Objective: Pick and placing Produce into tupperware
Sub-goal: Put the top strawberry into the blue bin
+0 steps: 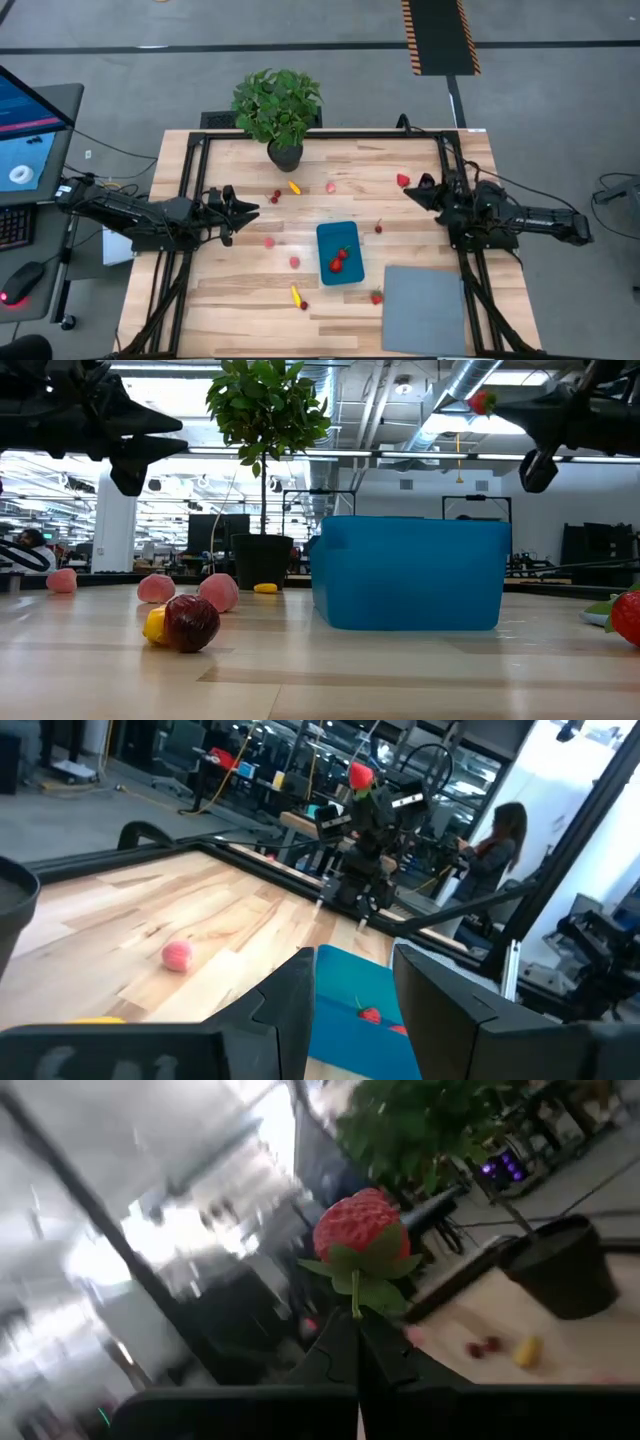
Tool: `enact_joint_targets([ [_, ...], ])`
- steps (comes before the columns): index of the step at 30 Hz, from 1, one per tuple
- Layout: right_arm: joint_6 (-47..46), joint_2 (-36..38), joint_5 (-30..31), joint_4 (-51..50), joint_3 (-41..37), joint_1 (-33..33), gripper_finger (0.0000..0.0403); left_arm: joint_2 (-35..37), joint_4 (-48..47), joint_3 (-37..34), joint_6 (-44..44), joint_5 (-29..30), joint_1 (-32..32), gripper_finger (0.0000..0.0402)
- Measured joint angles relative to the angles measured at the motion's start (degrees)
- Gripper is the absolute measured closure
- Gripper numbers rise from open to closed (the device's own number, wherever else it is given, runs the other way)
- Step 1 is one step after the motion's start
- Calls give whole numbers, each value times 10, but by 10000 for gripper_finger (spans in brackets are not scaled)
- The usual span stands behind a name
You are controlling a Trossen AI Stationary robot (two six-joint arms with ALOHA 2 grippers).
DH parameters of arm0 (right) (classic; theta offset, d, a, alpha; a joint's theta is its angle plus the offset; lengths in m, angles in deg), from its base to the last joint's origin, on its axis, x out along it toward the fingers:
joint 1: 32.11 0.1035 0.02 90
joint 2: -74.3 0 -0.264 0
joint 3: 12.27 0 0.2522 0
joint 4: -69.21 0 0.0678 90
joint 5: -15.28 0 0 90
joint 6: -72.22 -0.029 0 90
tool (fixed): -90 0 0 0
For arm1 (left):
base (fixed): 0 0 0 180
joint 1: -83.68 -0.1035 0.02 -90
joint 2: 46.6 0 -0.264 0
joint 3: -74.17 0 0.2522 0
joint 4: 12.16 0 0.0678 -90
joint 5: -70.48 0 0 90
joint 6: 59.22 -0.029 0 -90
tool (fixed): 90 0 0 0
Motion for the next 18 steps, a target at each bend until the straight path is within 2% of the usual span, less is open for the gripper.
enact_joint_targets([
  [9, 232, 0, 0, -11, 0, 7, 392, 0, 3, 0, -76, 0, 0, 274],
  [18, 356, -1, 19, -11, 1, 1, 392, 0, 3, 0, -78, 11, 0, 274],
])
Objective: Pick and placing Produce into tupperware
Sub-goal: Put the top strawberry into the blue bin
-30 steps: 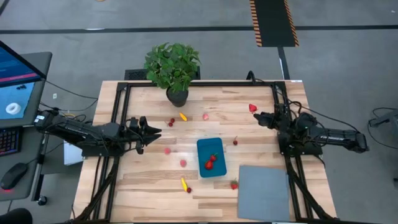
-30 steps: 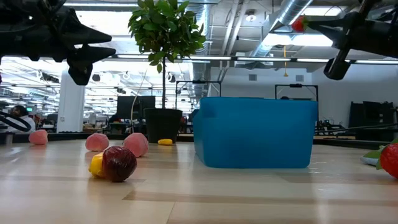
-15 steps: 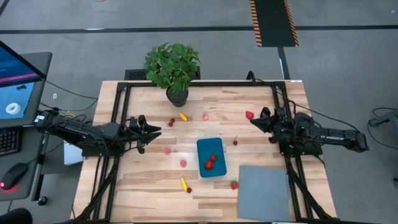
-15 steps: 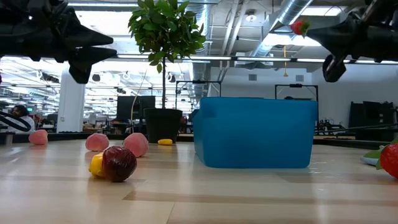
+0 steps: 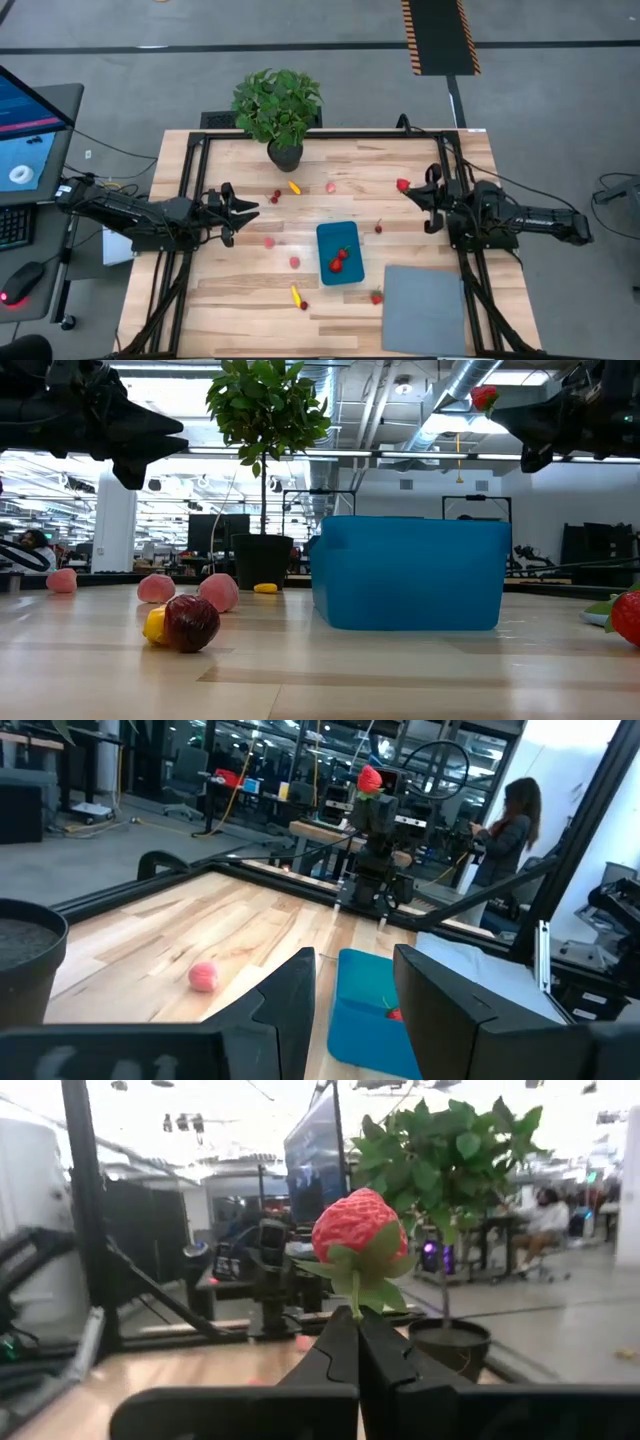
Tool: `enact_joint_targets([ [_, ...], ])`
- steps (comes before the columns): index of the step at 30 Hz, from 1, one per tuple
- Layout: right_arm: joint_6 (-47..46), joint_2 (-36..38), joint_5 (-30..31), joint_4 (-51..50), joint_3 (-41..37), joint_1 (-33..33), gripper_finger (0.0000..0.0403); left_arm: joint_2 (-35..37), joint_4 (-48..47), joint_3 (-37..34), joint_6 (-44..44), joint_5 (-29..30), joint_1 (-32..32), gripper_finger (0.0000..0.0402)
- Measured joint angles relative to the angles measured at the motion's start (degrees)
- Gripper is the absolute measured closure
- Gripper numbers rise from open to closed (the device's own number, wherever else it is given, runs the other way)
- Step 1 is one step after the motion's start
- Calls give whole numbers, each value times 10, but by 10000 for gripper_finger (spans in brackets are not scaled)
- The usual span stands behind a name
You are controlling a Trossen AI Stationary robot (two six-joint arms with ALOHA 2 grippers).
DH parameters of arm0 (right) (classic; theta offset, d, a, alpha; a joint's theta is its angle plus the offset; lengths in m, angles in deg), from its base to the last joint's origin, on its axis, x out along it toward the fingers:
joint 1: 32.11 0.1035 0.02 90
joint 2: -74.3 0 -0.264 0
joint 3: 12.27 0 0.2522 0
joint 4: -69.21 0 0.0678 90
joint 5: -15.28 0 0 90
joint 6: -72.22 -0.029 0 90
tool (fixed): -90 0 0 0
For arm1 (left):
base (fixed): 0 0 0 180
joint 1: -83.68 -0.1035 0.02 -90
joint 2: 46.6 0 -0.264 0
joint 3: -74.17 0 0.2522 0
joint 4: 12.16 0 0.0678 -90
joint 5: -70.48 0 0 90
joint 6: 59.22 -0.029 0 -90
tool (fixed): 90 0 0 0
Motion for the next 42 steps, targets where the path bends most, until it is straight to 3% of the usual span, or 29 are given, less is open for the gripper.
enact_joint_targets([
  [4, 60, 0, 50, -3, 0, 8, 392, 0, 0, 0, 0, 1, 0, 274],
  [11, 165, -1, 202, -47, 0, 36, 392, 0, -1, 0, 0, 3, 0, 274],
  [20, 220, -11, 285, -95, 1, 62, 392, 0, -2, 0, -1, 4, 0, 274],
  [32, 59, -53, 221, -99, 24, 114, 392, 0, -2, 0, -1, 5, 0, 274],
  [42, -52, -204, 176, -103, 101, 178, 392, 0, -2, 0, 0, 5, 0, 274],
])
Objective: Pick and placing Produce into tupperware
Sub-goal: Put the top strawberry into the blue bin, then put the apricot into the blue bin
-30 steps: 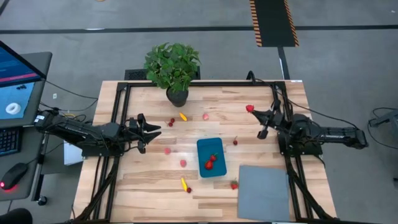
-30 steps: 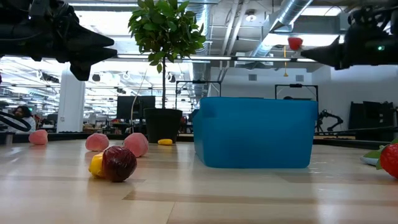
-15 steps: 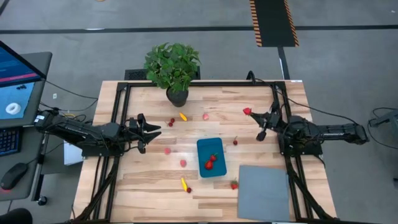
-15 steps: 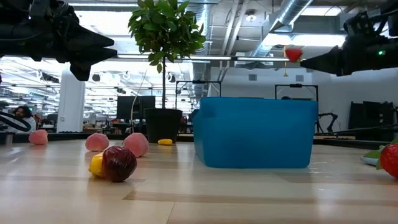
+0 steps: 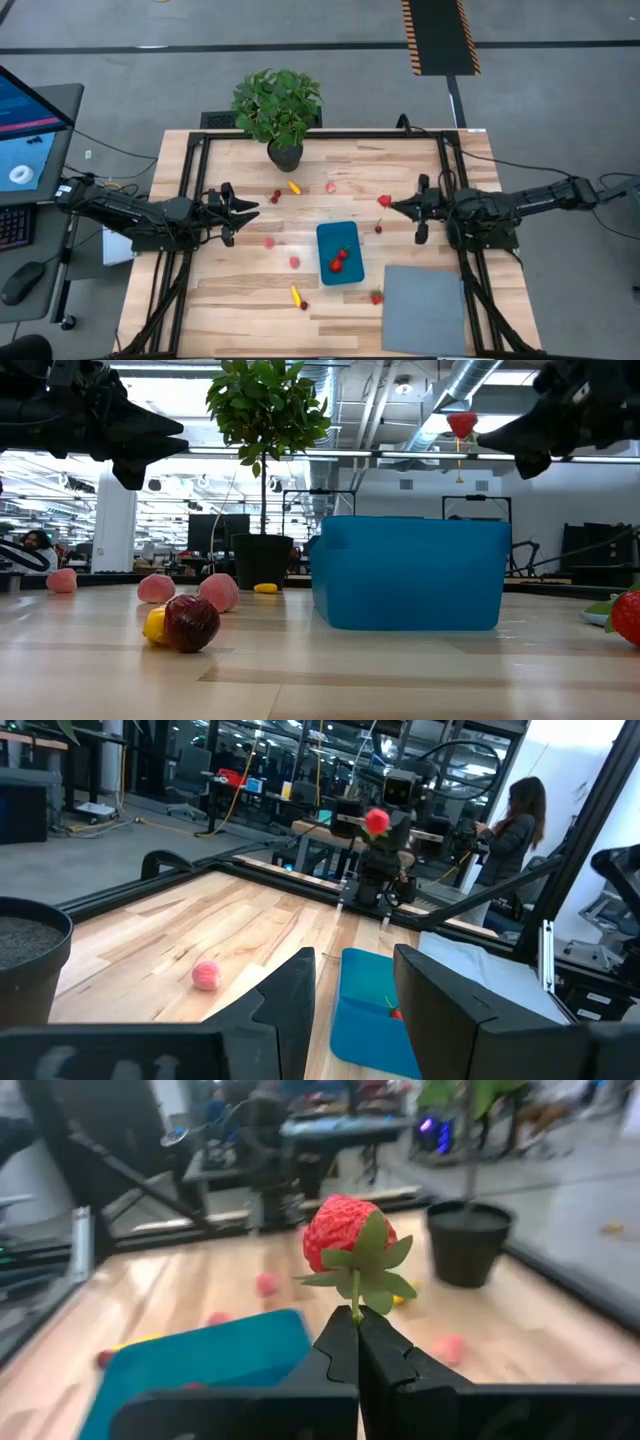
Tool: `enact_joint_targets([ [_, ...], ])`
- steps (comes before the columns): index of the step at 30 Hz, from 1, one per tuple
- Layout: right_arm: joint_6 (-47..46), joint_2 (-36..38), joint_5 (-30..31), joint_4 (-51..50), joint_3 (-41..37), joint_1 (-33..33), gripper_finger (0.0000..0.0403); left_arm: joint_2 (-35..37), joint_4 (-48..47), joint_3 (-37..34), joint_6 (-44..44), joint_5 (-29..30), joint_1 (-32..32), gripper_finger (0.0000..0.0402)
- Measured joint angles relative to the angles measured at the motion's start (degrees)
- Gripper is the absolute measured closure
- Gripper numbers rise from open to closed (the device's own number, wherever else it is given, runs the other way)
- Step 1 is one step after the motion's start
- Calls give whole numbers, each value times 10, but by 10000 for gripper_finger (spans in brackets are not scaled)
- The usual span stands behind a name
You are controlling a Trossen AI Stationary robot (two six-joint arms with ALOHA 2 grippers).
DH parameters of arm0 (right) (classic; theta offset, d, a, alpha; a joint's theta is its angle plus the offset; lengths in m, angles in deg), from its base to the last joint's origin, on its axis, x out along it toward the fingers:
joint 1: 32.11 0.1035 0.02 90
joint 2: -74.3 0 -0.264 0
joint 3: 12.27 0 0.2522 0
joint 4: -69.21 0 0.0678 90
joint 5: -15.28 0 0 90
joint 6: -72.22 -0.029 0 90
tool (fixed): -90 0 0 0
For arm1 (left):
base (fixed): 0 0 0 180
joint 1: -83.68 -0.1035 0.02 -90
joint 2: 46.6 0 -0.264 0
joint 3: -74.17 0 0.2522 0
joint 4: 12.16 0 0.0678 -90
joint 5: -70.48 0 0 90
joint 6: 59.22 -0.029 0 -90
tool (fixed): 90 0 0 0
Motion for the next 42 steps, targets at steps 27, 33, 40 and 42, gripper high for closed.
enact_joint_targets([
  [27, -34, -480, -170, 17, 206, -7, 392, 0, 0, 0, 13, -5, 0, 274],
  [33, -9, -523, -175, 26, 228, -16, 392, 0, -3, 0, 14, -5, 0, 274],
  [40, -8, -513, -184, 26, 228, -27, 392, -1, -19, 0, 30, -5, 0, 274],
  [42, -4, -497, -183, 32, 230, -27, 383, -1, -24, 0, 35, -5, 0, 274],
])
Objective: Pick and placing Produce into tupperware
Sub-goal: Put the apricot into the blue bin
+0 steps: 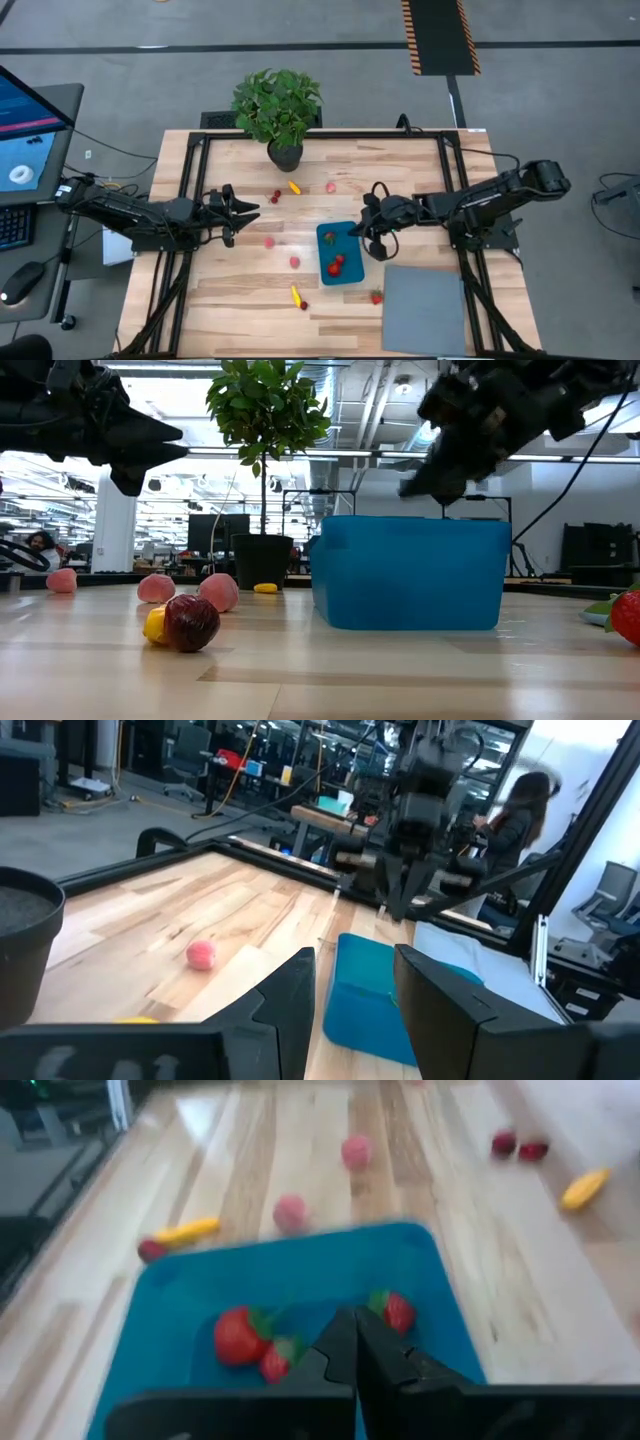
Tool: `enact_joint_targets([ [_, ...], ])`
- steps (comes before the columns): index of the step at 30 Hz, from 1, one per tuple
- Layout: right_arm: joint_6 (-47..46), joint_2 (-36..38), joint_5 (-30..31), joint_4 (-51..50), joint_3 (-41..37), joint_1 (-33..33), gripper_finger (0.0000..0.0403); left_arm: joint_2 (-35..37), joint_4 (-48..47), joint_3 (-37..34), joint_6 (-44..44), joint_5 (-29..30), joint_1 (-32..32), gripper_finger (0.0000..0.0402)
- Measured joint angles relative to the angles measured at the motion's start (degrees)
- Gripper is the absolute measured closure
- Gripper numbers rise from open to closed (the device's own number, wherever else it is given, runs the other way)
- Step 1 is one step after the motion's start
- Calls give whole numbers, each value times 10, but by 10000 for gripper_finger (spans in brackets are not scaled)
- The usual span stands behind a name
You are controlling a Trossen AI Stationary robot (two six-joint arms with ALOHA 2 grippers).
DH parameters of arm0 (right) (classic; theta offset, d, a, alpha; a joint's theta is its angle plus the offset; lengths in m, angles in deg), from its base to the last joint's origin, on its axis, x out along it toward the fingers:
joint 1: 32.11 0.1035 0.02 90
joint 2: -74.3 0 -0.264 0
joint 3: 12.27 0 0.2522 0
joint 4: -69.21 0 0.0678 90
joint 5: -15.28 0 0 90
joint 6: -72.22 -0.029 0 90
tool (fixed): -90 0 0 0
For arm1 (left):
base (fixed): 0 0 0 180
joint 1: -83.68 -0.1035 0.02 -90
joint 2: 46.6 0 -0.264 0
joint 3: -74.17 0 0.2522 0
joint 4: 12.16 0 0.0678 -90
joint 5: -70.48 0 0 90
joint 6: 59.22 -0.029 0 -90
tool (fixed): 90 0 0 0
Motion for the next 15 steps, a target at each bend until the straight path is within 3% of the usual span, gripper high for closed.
enact_joint_targets([
  [4, 21, 47, 4, -48, -1, -3, 364, 0, -3, 0, 1, 0, 0, 274],
  [9, 15, 106, 0, -115, -1, -4, 367, 0, -4, 0, 8, 0, 0, 274],
  [15, 11, 149, -12, -202, -1, 38, 361, 0, -4, 0, 10, 0, 0, 274],
])
